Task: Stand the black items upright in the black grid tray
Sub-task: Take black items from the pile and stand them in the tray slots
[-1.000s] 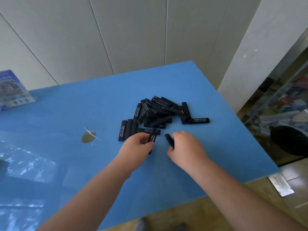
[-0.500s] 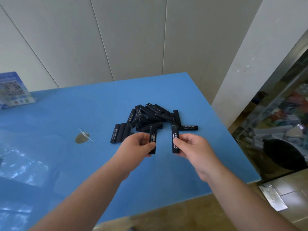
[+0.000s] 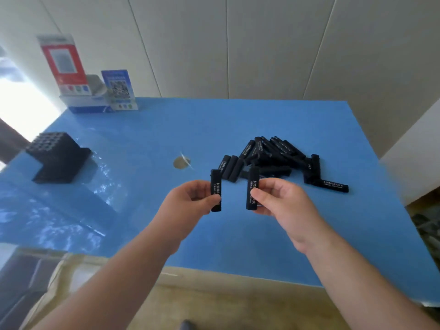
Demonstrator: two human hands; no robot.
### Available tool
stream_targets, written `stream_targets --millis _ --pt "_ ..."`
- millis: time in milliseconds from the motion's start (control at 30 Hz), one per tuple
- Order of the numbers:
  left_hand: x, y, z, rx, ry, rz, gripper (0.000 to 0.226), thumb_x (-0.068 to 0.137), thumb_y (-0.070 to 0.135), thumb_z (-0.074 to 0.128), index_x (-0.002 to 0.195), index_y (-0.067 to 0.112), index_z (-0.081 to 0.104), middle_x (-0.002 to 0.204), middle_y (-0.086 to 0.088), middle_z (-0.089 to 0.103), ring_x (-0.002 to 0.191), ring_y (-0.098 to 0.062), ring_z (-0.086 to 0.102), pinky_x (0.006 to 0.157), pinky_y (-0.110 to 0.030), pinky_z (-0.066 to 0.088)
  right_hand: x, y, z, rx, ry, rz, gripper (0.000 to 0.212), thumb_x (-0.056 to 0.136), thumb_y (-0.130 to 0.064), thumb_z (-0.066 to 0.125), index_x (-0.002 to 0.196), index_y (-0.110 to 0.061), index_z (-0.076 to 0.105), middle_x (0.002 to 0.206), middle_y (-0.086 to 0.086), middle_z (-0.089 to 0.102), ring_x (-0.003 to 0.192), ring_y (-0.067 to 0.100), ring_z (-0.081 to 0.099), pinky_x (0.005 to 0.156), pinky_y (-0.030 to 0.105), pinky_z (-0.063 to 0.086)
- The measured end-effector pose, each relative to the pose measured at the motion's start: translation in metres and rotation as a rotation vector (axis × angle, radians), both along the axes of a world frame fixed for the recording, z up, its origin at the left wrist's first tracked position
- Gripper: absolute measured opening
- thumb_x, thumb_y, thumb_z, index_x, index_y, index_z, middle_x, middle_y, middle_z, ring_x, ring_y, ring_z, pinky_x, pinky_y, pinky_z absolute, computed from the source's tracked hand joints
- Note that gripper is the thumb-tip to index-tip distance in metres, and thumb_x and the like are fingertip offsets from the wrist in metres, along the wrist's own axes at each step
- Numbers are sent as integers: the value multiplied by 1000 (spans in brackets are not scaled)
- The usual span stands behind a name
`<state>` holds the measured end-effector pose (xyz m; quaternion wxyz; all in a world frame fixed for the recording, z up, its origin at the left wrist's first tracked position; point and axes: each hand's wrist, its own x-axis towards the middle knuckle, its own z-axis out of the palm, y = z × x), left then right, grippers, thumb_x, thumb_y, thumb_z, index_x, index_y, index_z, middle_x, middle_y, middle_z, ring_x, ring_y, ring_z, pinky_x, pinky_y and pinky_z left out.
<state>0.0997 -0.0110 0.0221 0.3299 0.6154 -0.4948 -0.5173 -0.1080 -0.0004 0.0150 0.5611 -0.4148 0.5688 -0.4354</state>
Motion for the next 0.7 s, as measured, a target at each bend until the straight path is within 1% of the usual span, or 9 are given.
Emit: stream_targets --millis 67,200,333,467,567,700 --pt "19 5 -1 -8 22 61 15 90 13 68 96 25 74 92 4 77 96 -22 71 93 -39 54 18 -3 3 -5 -2 64 10 94 -9 66 101 -13 73 94 5 78 91 22 74 90 40 59" --pt "59 17 1 -16 53 146 15 92 14 65 101 23 74 95 5 77 96 -17 71 88 -33 55 59 -7 10 -6 3 179 10 95 -8 66 102 -11 72 95 4 78 93 20 75 86 31 59" --pt "108 33 4 -38 74 223 13 92 15 66 101 22 73 93 6 77 91 -13 72 78 -29 53 110 -10 14 5 43 314 9 94 -11 68 102 -10 72 96 5 78 93 20 75 89 33 58" --pt "171 59 10 -67 65 298 13 91 17 68 100 26 73 93 9 77 90 -11 71 80 -29 55 170 -7 22 10 64 423 9 94 -12 69 102 -10 71 95 2 78 90 17 75 87 27 57" --pt "223 78 11 -72 58 360 12 90 18 70 98 26 74 92 8 77 91 -15 71 76 -28 52 223 -2 28 -1 65 458 10 93 -12 69 102 -9 70 94 4 78 89 18 76 83 22 57" --pt "278 94 13 -82 50 416 11 88 18 72 95 26 73 89 7 76 91 -20 71 76 -29 54 285 5 31 -26 54 495 12 91 -11 71 102 -7 70 95 7 78 91 22 76 86 28 57"
